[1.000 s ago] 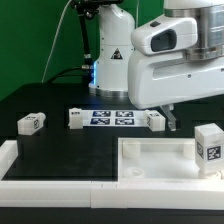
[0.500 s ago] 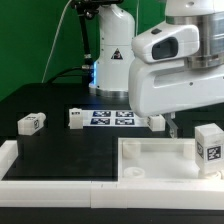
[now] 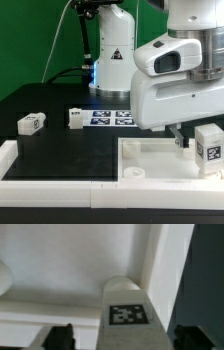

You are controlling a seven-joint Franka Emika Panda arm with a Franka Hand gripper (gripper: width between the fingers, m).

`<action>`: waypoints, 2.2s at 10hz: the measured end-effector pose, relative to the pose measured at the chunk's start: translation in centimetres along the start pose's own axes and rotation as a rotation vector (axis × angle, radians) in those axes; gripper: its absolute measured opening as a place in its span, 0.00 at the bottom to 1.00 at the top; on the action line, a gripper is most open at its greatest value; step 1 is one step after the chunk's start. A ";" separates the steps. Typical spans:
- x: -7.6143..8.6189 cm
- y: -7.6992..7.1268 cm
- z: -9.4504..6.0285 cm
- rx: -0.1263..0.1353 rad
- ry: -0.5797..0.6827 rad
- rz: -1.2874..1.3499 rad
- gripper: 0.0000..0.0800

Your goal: Assemble one leg

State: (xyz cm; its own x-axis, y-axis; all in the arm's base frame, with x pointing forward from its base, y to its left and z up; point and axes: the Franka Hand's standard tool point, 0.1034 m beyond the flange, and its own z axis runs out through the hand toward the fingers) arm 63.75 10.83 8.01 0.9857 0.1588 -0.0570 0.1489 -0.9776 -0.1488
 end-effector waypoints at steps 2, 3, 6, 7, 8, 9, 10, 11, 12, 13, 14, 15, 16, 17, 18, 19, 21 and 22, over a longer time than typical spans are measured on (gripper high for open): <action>0.0 0.0 0.0 0.000 0.000 0.000 0.49; 0.0 0.0 0.0 0.000 0.000 0.000 0.36; 0.0 0.0 0.0 0.002 0.000 0.026 0.36; 0.0 -0.1 0.0 0.004 0.004 0.050 0.36; 0.0 -0.4 0.1 0.013 0.027 0.252 0.36; -0.1 -0.6 0.1 0.014 0.049 0.438 0.36; -0.1 -0.7 0.2 0.016 0.058 0.550 0.36; -0.1 -0.8 0.2 0.018 0.060 0.745 0.36; 0.0 -1.0 0.2 0.016 0.063 0.911 0.36; 0.0 -1.0 0.2 0.015 0.066 1.059 0.36; 0.1 -1.2 0.2 0.015 0.070 1.218 0.36; 0.1 -1.1 0.2 0.026 0.067 1.317 0.36; 0.2 -1.1 0.2 0.041 0.061 1.433 0.36; 0.2 -1.1 0.2 0.046 0.059 1.483 0.36; 0.2 -1.2 0.2 0.045 0.059 1.446 0.59; 0.2 -1.3 0.2 0.045 0.059 1.443 0.73; 0.1 -1.2 0.3 0.040 0.058 1.346 0.80; 0.0 -1.1 0.3 0.032 0.058 1.207 0.80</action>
Offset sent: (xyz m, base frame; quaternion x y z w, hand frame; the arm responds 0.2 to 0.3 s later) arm 0.0000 0.0000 0.0000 0.0000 0.0000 0.0000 1.0000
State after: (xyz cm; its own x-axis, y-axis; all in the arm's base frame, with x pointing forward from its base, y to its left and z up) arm 63.58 11.93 7.83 0.4908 -0.8613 -0.1314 -0.8711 -0.4880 -0.0549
